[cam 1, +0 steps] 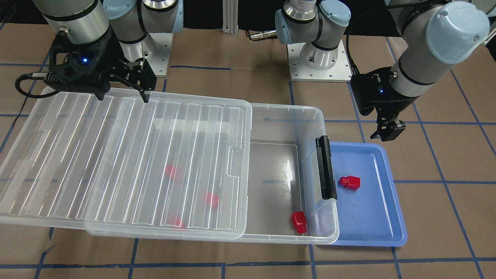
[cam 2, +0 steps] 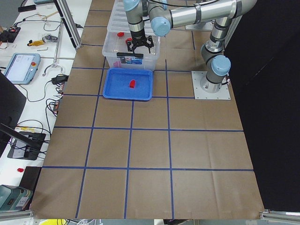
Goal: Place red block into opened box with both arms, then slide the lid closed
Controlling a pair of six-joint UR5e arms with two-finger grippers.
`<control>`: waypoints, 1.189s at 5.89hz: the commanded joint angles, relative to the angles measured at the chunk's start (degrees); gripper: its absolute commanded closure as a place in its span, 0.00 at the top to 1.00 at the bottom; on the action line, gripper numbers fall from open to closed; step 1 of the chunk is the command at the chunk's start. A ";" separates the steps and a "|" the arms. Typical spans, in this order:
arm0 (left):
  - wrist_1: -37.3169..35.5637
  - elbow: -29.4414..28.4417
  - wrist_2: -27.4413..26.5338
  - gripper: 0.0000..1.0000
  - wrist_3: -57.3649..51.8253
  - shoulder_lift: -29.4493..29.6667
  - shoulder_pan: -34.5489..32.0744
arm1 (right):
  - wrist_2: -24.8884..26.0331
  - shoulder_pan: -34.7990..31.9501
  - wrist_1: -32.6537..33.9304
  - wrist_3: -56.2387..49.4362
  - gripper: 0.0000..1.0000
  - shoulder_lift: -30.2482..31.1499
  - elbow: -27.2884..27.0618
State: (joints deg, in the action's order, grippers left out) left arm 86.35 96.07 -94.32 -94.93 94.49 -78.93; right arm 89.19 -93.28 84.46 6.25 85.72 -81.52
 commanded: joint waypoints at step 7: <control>-42.46 17.14 2.65 0.97 -14.67 15.08 3.78 | 0.11 0.03 0.35 0.08 1.00 0.06 -0.04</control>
State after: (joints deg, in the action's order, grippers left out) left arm 47.46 113.00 -92.05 -109.56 106.85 -75.10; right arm 89.31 -93.28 84.74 6.32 85.78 -81.56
